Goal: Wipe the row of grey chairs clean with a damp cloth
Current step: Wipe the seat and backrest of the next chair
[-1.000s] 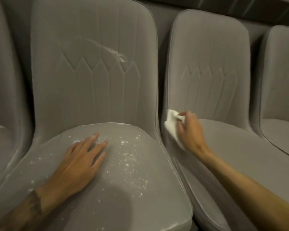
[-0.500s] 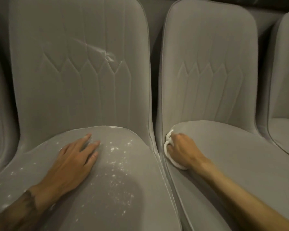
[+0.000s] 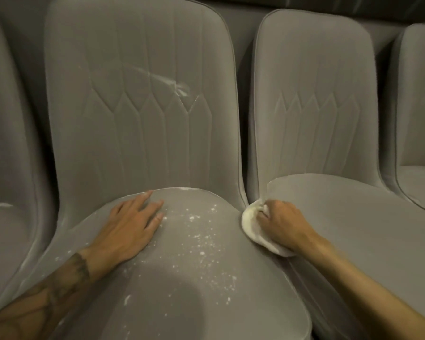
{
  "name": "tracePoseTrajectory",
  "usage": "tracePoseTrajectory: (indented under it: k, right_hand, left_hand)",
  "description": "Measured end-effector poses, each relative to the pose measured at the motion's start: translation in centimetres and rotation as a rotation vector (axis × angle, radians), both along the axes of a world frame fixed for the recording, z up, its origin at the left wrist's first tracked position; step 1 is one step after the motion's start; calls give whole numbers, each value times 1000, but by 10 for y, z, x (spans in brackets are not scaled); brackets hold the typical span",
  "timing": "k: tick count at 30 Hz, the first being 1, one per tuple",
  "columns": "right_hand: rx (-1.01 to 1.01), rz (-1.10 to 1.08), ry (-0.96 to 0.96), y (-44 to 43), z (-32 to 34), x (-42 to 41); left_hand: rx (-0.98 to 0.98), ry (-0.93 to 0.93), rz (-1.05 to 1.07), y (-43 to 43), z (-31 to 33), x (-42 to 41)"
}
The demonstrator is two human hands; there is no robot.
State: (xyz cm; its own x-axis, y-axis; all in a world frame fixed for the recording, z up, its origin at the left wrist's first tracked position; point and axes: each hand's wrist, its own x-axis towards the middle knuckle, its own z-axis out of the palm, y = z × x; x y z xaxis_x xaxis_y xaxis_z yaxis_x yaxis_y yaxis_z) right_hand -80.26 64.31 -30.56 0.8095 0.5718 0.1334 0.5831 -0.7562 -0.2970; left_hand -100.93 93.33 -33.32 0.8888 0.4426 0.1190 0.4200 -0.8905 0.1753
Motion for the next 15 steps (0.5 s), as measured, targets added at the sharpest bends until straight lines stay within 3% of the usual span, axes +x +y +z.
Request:
tracePoseTrajectory:
  k: [4,9,15]
  right_hand:
    - [225,52,178,42,6,-27]
    - [50,-5,-206,63,-5,-52]
    - [-107,9,-291,78,-21,-49]
  left_hand:
    - [15,-19,-10,16,-3,-3]
    - [-10,2,-35,37,4,-25]
    - [25,1,-51,65,10,-63]
